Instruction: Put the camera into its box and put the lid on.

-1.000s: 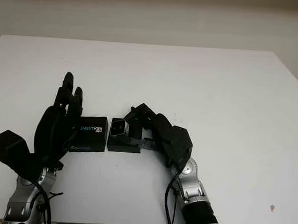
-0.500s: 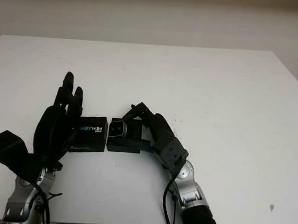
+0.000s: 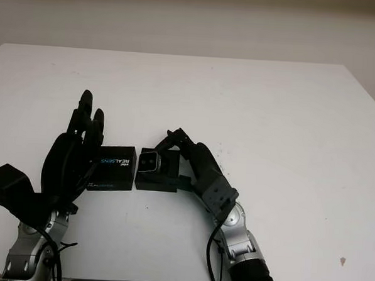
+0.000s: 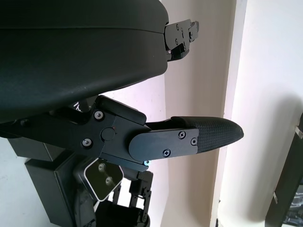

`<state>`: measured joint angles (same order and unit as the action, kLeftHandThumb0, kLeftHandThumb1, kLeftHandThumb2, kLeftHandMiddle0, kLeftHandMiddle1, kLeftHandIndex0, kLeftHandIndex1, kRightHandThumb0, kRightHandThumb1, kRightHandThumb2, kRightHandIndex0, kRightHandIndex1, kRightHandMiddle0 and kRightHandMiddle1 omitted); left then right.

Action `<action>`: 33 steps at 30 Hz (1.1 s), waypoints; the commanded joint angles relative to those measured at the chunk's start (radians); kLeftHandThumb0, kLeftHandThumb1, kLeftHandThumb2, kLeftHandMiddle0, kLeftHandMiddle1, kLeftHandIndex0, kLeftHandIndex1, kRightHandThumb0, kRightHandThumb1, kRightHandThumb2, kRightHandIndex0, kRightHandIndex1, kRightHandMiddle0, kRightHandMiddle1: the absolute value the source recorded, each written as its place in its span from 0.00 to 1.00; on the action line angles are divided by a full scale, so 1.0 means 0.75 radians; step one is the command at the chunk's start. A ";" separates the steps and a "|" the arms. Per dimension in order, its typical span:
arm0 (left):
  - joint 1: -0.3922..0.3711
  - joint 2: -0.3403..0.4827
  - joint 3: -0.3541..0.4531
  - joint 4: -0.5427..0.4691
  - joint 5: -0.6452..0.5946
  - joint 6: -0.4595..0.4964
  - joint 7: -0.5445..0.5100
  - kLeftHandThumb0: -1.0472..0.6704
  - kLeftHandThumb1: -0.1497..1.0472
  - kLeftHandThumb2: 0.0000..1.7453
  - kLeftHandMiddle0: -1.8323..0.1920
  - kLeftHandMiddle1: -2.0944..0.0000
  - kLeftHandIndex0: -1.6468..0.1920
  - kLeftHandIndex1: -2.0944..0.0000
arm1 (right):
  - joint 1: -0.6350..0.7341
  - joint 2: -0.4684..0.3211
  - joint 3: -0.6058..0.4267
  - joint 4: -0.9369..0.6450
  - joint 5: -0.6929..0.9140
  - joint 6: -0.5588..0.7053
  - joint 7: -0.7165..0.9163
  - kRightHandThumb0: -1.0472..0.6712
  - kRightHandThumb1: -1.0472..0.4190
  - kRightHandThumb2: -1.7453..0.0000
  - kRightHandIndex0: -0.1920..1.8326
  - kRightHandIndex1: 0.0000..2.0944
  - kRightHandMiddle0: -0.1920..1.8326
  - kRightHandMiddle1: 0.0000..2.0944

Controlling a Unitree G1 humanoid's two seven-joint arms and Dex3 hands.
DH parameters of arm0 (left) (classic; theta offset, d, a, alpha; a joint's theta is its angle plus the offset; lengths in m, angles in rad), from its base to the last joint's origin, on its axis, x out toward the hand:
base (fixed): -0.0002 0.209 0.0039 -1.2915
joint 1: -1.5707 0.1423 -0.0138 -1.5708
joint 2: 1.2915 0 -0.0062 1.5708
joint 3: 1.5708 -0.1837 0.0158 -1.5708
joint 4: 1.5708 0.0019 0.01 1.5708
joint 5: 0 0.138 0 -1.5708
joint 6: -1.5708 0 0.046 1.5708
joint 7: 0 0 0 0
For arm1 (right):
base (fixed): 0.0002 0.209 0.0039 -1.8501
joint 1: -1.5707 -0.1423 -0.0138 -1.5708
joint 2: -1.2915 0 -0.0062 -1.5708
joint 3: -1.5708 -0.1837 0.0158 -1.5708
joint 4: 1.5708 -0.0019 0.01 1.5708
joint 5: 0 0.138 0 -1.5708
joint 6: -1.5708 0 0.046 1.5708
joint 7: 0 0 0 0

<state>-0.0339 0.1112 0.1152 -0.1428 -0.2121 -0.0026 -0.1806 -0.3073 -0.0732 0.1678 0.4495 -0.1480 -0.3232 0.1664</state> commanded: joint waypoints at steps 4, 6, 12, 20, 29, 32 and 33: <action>0.001 0.009 0.008 -0.016 -0.016 0.004 -0.013 0.18 1.00 0.29 1.00 1.00 1.00 1.00 | -0.025 -0.012 -0.042 0.016 0.052 0.028 0.026 0.37 0.11 0.97 0.22 0.03 0.27 0.82; 0.002 0.009 0.008 -0.020 -0.017 0.009 -0.013 0.17 1.00 0.28 1.00 1.00 1.00 1.00 | -0.030 -0.007 -0.058 0.017 0.075 0.045 0.034 0.38 0.11 0.97 0.22 0.03 0.28 0.81; 0.000 0.002 0.010 -0.019 -0.030 0.007 -0.016 0.18 1.00 0.27 1.00 1.00 1.00 1.00 | -0.033 -0.006 -0.072 0.015 0.090 0.059 0.043 0.38 0.12 0.97 0.22 0.03 0.28 0.80; -0.001 0.011 0.004 -0.026 -0.015 0.018 -0.006 0.17 1.00 0.28 1.00 1.00 1.00 1.00 | -0.031 -0.005 -0.072 0.019 0.089 0.065 0.057 0.37 0.12 0.97 0.22 0.03 0.29 0.81; -0.002 0.008 0.005 -0.022 -0.018 0.011 -0.009 0.18 1.00 0.28 1.00 1.00 1.00 1.00 | -0.019 -0.013 -0.036 0.008 0.048 0.056 0.090 0.36 0.11 0.97 0.21 0.02 0.28 0.82; -0.003 0.012 0.003 -0.019 -0.014 0.006 -0.013 0.18 1.00 0.28 1.00 1.00 1.00 1.00 | -0.012 -0.011 -0.021 -0.002 0.036 0.058 0.092 0.36 0.11 0.97 0.22 0.03 0.28 0.82; -0.004 0.012 0.004 -0.015 -0.015 -0.002 -0.015 0.18 1.00 0.29 1.00 1.00 1.00 1.00 | -0.011 -0.012 -0.015 -0.008 0.027 0.060 0.088 0.36 0.11 0.97 0.22 0.03 0.28 0.82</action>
<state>-0.0339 0.1173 0.1195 -0.1433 -0.2261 0.0073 -0.1879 -0.3210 -0.0762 0.1441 0.4538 -0.1180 -0.2771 0.2315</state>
